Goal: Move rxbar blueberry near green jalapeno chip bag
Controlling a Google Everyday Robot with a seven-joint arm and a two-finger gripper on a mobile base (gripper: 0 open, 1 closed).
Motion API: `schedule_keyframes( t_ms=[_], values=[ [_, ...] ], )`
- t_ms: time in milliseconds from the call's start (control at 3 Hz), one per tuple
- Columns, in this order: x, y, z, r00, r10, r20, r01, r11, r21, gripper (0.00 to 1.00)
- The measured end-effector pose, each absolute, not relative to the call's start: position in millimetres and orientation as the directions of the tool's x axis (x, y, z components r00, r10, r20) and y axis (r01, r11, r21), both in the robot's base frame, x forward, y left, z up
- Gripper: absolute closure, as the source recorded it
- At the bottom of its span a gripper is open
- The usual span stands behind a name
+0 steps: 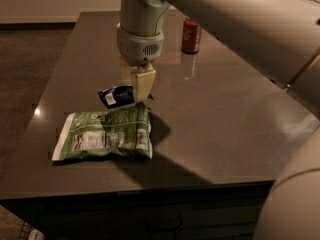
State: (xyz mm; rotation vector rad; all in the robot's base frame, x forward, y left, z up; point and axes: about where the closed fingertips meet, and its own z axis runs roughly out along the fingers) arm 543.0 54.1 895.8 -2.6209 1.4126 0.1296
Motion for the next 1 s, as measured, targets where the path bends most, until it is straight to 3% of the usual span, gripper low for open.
schedule_keyframes(
  t_ms=[333, 667, 1000],
  values=[
    [543.0, 56.4, 896.3, 0.552, -0.819, -0.154, -0.834, -0.541, -0.110, 0.12],
    [544.0, 57.9, 896.7, 0.553, -0.819, -0.156, -0.833, -0.540, -0.119, 0.00],
    [544.0, 58.0, 896.7, 0.553, -0.819, -0.156, -0.833, -0.540, -0.119, 0.00]
  ],
)
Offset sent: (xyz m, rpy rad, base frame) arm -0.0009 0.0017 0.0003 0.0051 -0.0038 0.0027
